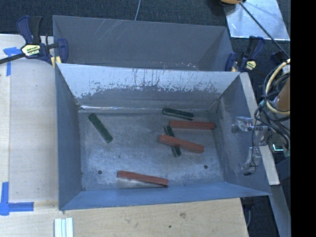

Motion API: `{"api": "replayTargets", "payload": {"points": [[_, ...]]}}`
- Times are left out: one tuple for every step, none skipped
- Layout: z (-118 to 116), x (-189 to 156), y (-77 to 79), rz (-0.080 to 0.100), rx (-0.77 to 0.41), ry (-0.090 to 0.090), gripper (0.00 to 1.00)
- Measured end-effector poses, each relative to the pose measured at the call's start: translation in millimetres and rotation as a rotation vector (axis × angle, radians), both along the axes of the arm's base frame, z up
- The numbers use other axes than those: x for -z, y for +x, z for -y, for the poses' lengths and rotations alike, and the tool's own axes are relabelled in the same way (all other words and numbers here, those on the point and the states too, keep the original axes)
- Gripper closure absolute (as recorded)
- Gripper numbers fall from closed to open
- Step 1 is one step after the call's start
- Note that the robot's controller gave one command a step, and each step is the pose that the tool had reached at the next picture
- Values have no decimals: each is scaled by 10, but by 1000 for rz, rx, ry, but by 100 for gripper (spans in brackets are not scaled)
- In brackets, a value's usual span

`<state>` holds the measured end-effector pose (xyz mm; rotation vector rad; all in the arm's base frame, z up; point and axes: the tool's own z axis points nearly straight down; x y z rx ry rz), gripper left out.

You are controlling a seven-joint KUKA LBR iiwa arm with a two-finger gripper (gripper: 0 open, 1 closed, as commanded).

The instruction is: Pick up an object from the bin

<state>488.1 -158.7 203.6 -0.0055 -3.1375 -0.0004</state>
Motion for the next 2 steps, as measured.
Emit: {"api": "replayTargets", "payload": {"points": [[-7, -37, 19, 8, -4, -2, 0], [-271, 574, 22, 12, -76, -3, 0]]}}
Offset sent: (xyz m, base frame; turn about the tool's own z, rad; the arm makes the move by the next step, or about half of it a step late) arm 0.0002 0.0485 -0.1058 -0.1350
